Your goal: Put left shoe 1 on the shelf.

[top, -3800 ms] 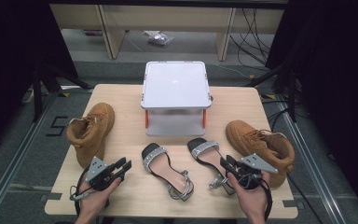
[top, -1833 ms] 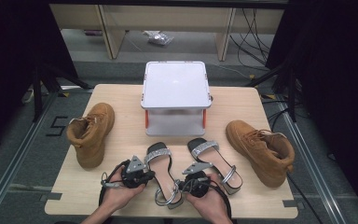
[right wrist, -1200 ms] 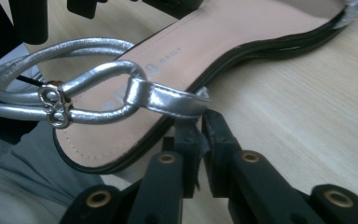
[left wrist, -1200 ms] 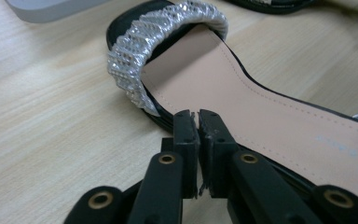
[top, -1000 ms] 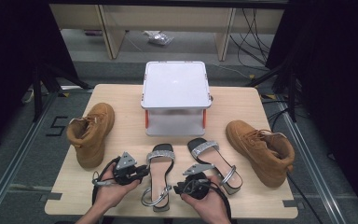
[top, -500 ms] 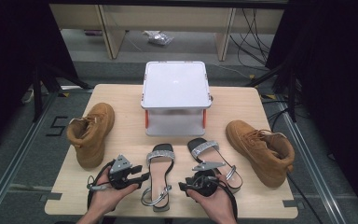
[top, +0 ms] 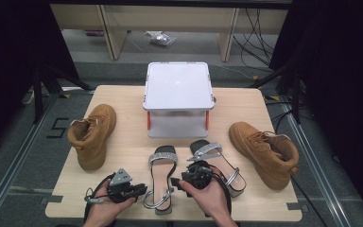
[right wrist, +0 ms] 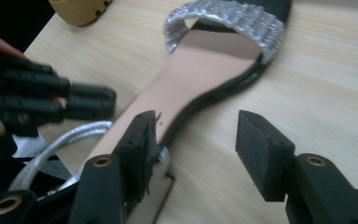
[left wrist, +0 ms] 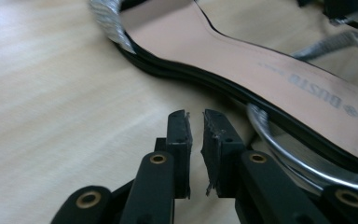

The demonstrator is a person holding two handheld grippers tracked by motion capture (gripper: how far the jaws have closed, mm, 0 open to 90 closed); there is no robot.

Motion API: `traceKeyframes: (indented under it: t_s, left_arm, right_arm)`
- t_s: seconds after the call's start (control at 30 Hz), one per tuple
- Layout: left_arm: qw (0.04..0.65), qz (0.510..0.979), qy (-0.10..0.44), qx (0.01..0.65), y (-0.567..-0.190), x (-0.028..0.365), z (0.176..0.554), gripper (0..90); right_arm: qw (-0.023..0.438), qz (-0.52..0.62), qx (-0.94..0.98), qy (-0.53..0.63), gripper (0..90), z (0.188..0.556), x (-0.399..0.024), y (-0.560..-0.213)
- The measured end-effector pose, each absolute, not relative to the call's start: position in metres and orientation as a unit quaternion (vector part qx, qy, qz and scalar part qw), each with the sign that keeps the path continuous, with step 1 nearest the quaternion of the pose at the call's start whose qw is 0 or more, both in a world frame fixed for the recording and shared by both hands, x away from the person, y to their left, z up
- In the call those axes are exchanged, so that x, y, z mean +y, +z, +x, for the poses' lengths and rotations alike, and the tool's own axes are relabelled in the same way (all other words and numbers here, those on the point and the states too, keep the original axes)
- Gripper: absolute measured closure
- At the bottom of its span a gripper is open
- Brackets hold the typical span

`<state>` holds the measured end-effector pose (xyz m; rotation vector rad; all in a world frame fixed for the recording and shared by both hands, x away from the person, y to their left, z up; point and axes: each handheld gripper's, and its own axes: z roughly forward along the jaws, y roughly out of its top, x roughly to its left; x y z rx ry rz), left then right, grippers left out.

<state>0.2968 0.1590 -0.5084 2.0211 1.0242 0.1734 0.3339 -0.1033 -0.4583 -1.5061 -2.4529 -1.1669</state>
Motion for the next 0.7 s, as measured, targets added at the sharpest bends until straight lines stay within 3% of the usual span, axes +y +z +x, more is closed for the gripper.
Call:
traceKeyframes:
  t_s: [0.47, 0.7]
  left_arm:
    - [0.413, 0.824, 0.05, 0.384, -0.513, 0.128, 0.296, 81.5]
    - [0.405, 0.838, 0.066, 0.361, -0.513, 0.116, 0.296, 78.9]
  right_arm:
    - [0.041, -0.494, -0.812, -0.309, 42.9, 0.346, -0.067, -0.462]
    - [0.041, -0.492, -0.825, -0.275, 39.5, 0.354, -0.061, -0.463]
